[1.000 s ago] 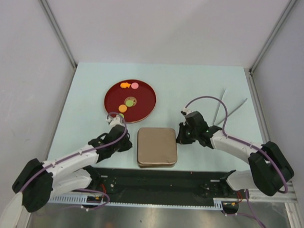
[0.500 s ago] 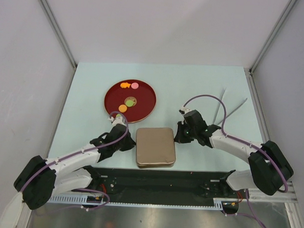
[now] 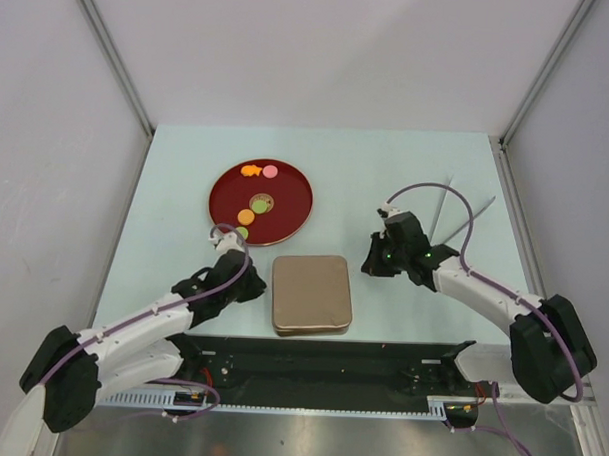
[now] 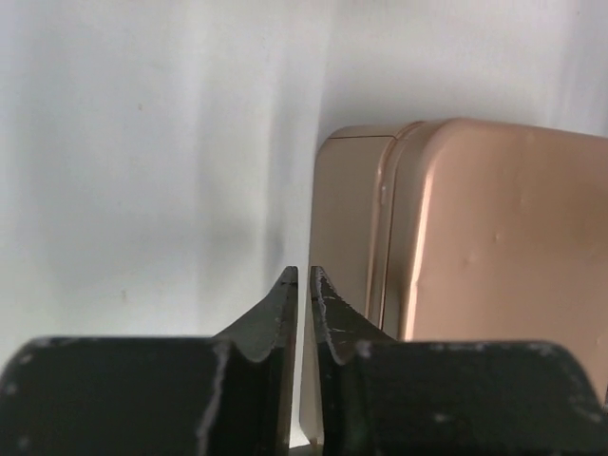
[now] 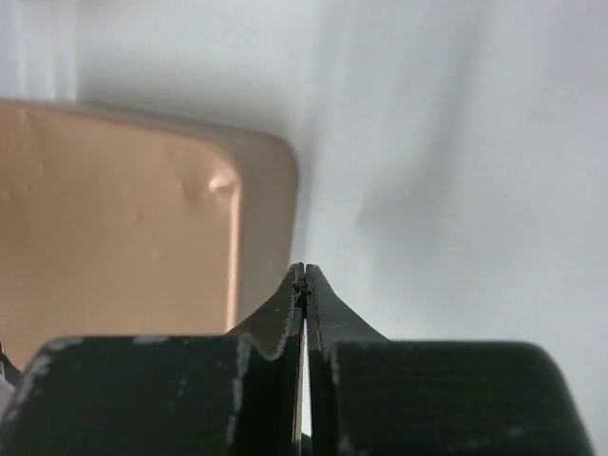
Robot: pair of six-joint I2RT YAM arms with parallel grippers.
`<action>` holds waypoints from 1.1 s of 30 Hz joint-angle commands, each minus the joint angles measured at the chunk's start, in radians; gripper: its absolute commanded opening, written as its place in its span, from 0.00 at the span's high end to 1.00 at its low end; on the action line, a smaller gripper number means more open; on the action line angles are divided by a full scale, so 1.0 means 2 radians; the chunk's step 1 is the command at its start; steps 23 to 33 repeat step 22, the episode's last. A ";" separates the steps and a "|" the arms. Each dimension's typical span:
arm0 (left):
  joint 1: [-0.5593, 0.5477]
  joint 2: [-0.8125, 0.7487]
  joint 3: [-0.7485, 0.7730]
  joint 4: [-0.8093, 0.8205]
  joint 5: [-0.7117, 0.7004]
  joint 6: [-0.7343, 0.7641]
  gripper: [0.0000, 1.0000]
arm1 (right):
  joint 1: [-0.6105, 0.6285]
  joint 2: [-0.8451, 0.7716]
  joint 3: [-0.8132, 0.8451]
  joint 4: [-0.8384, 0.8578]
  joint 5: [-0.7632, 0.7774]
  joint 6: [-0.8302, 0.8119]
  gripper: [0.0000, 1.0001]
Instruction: Pack the cookies
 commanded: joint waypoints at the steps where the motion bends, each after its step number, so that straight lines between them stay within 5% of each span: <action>1: -0.002 -0.022 0.002 -0.047 -0.045 -0.023 0.76 | -0.045 -0.047 0.020 -0.032 0.019 -0.007 1.00; 3: -0.002 -0.035 0.010 -0.064 -0.058 -0.027 0.62 | -0.052 -0.070 0.015 -0.028 0.024 -0.011 1.00; 6: -0.002 -0.054 0.028 -0.087 -0.075 -0.016 0.24 | -0.051 -0.122 0.006 -0.012 0.040 -0.017 0.96; 7: -0.002 -0.057 0.034 -0.102 -0.080 -0.013 0.00 | -0.049 -0.141 0.006 -0.012 0.047 -0.018 0.93; 12: -0.001 -0.054 0.093 -0.165 -0.116 0.001 0.00 | -0.047 -0.149 0.026 -0.029 0.064 -0.032 0.64; 15: -0.001 -0.039 0.126 -0.189 -0.131 0.007 0.00 | -0.046 -0.148 0.027 -0.028 0.077 -0.034 0.57; 33: -0.001 -0.037 0.144 -0.183 -0.132 0.013 0.00 | -0.039 -0.162 0.019 -0.016 0.084 -0.033 0.53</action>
